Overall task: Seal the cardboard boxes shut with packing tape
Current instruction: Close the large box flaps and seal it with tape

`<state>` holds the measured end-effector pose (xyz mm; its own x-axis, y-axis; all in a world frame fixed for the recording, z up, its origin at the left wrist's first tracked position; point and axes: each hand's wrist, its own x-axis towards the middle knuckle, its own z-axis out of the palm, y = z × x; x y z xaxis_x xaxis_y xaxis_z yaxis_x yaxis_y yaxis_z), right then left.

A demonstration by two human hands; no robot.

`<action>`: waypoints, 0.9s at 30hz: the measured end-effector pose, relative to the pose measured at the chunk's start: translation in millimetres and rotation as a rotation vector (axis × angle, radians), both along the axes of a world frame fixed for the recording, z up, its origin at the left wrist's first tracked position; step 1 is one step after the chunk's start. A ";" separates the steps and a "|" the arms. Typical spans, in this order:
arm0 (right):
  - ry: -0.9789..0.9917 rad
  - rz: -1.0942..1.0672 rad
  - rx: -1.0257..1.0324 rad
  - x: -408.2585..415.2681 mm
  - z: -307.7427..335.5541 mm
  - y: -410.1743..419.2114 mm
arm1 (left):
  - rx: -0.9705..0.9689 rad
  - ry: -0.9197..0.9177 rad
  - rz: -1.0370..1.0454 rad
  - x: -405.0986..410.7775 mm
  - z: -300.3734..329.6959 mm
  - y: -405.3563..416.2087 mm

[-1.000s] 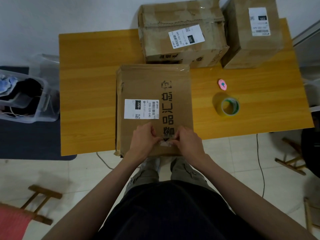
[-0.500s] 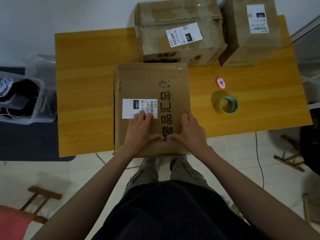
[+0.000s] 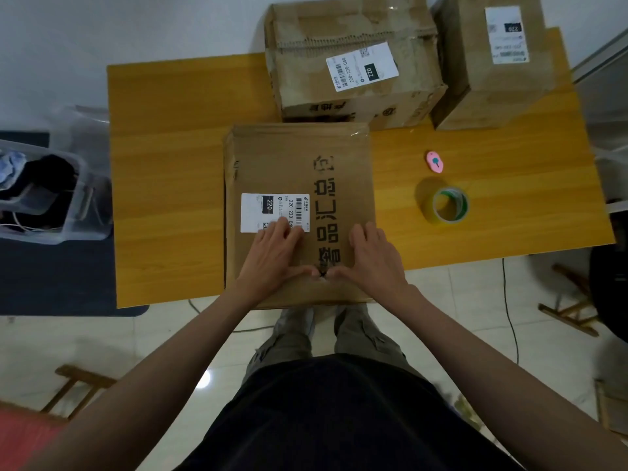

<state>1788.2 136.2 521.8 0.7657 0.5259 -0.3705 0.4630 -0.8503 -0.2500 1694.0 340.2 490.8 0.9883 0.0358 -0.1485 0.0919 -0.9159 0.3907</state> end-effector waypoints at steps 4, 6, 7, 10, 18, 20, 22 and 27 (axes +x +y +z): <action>0.029 -0.101 0.050 2.6 0.2 3.1 | 0.004 -0.011 -0.011 10.4 -2.0 -5.4; 0.014 -0.058 -0.012 -3.3 0.2 1.0 | 0.024 -0.017 -0.066 4.5 -6.2 -6.2; 0.021 -0.043 -0.027 -5.5 0.3 -0.9 | 0.013 -0.016 -0.075 0.5 -7.6 -2.3; 0.124 -0.068 0.022 -2.9 1.2 -5.0 | -0.042 -0.005 -0.039 -10.1 -8.8 20.8; 0.265 -0.115 0.132 14.6 1.0 -10.5 | -0.025 0.013 -0.049 17.3 -0.9 -26.6; 0.243 -0.161 0.197 24.6 -0.3 -21.1 | -0.079 0.011 -0.039 20.3 -0.9 -28.2; 0.144 -0.277 0.228 37.9 -5.2 -35.1 | -0.123 0.022 -0.035 14.2 -1.8 -17.4; 0.106 -0.548 0.103 91.2 -27.9 -76.3 | -0.148 0.042 -0.088 -2.2 4.6 -5.2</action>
<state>1879.4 59.9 493.9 0.8982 0.0998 -0.4281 -0.0713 -0.9280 -0.3657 1691.9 335.0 495.4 0.9795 -0.0757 -0.1869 0.0332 -0.8537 0.5198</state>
